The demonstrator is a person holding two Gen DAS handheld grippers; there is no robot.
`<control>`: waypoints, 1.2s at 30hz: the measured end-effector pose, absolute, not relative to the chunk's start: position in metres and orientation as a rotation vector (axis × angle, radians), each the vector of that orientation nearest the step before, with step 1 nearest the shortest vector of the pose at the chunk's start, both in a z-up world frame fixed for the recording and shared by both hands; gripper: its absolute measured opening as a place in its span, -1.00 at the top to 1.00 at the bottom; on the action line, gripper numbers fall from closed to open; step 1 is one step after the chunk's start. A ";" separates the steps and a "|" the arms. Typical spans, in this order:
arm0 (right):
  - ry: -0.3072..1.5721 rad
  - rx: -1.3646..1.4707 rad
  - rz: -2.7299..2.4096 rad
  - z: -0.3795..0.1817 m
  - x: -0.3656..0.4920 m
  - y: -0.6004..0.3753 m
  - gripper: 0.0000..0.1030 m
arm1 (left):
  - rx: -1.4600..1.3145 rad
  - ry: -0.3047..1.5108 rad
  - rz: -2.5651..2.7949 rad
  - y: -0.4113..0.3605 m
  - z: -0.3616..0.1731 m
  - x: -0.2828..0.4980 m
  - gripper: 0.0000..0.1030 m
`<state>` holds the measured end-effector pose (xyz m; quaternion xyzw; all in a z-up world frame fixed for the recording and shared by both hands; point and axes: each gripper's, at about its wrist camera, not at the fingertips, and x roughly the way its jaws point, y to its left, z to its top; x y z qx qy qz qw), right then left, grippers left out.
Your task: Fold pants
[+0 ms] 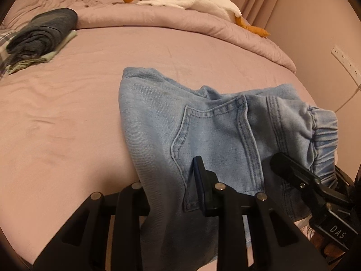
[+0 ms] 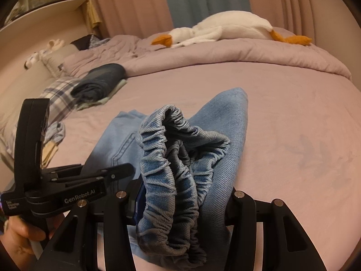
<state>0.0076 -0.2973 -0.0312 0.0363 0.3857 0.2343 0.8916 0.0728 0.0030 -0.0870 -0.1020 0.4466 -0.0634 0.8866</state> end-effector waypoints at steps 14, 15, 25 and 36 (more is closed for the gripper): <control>0.743 0.022 0.561 -0.010 -0.015 -0.269 0.01 | -0.216 0.848 -0.070 0.030 -0.066 0.025 0.51; 0.740 0.020 0.564 -0.010 -0.017 -0.268 0.01 | -0.218 0.844 -0.067 0.031 -0.065 0.023 0.51; 0.705 -0.005 0.608 0.000 -0.030 -0.253 0.00 | -0.221 0.805 -0.026 0.041 -0.051 0.006 0.52; 0.661 -0.037 0.646 0.013 -0.036 -0.245 0.01 | -0.226 0.753 0.003 0.050 -0.037 -0.005 0.51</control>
